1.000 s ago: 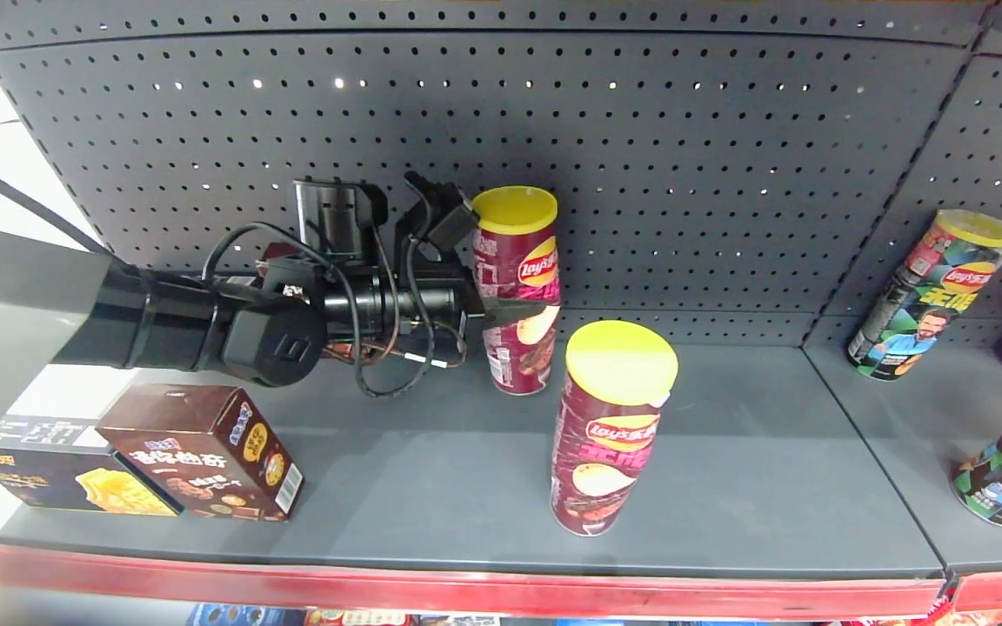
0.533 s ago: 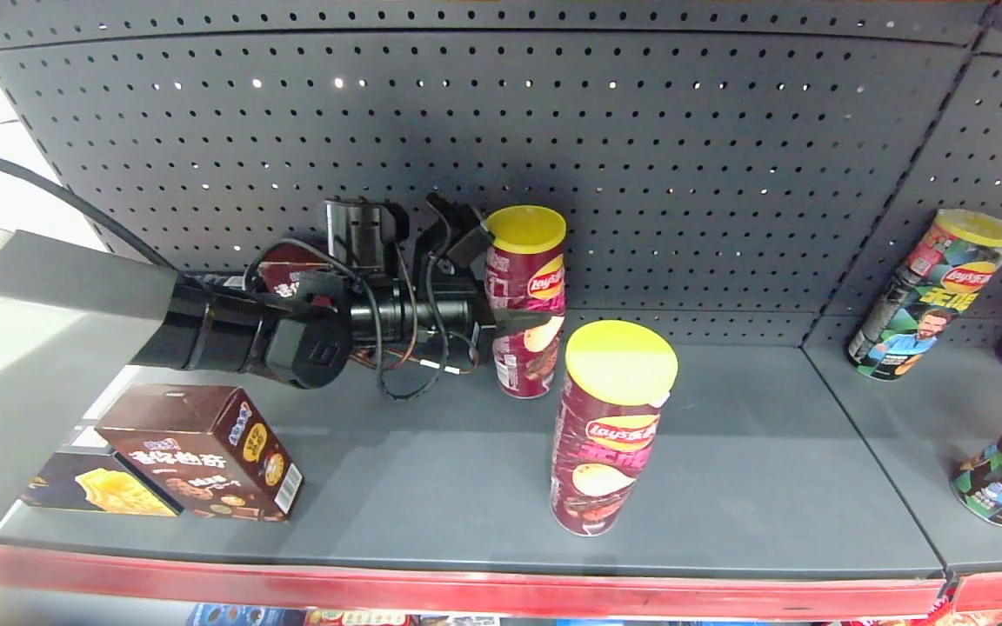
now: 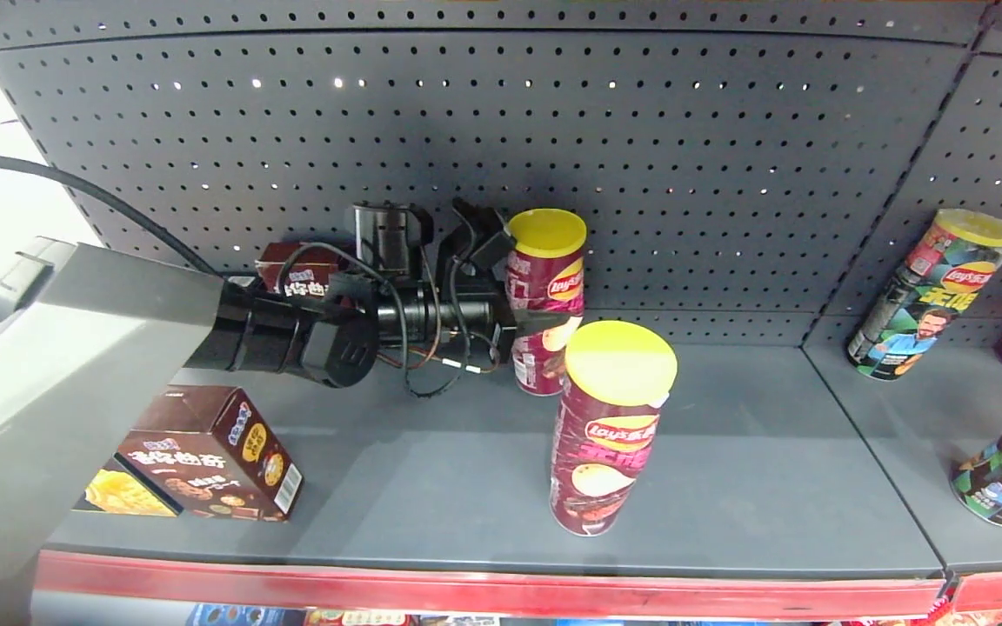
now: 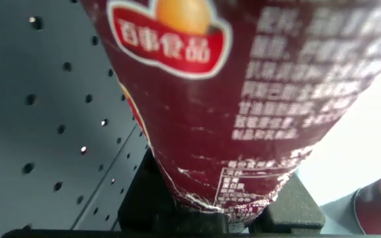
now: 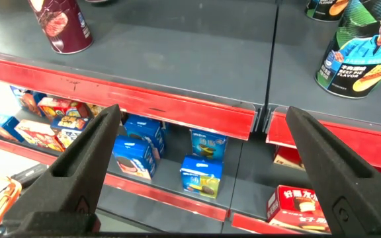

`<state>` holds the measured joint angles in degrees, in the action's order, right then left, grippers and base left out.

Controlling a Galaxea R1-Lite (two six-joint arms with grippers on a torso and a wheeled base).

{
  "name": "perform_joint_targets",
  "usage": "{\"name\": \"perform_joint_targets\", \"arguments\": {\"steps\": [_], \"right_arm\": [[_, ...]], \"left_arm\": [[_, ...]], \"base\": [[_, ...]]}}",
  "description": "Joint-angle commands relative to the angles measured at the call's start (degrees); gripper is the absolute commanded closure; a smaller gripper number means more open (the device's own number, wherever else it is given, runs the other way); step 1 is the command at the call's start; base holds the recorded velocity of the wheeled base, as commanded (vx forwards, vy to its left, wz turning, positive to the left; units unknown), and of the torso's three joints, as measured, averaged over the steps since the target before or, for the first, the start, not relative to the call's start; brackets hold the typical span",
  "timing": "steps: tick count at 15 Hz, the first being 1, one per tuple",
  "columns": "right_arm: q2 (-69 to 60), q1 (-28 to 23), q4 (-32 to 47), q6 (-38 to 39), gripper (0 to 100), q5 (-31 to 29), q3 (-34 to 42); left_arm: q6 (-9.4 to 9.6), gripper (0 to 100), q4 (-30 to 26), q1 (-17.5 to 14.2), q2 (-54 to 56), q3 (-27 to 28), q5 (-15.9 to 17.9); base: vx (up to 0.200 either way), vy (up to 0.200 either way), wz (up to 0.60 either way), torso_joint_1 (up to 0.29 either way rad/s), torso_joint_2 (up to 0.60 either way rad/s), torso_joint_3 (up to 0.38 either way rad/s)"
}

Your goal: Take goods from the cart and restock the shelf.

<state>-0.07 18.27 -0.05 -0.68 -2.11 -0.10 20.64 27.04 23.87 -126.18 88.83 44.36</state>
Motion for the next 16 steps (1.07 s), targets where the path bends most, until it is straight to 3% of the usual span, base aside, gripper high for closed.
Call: {"name": "perform_joint_targets", "arguments": {"steps": [1,4,5,9,13,16], "right_arm": [[0.07,0.01,-0.04,-0.02,0,0.0,0.01],[0.07,0.1,-0.04,-0.02,0,0.0,0.01],[0.07,0.01,-0.04,-0.02,0,0.0,0.1],[0.07,0.01,-0.04,-0.02,0,0.0,0.01],[0.07,0.01,-0.04,-0.02,0,0.0,0.01],[0.07,0.01,-0.04,-0.02,0,0.0,0.01]], "left_arm": [[0.1,100,0.03,0.56,-0.73,0.11,-0.06],[0.19,100,2.05,0.74,-1.17,-0.5,-0.15],[0.72,0,2.32,0.74,-1.26,-0.85,-0.15],[1.77,0,2.32,0.3,-0.73,-1.56,-0.33],[1.77,0,0.82,-1.63,5.6,-6.92,-0.86],[1.86,0,-1.37,-1.72,7.88,-8.41,-4.72]], "base": [[0.0,0.0,0.0,0.0,0.0,0.0],[0.0,0.0,0.0,0.0,0.0,0.0],[0.0,0.0,0.0,0.0,0.0,0.0],[0.0,0.0,0.0,0.0,0.0,0.0],[0.0,0.0,0.0,0.0,0.0,0.0],[0.0,0.0,0.0,0.0,0.0,0.0]]}}
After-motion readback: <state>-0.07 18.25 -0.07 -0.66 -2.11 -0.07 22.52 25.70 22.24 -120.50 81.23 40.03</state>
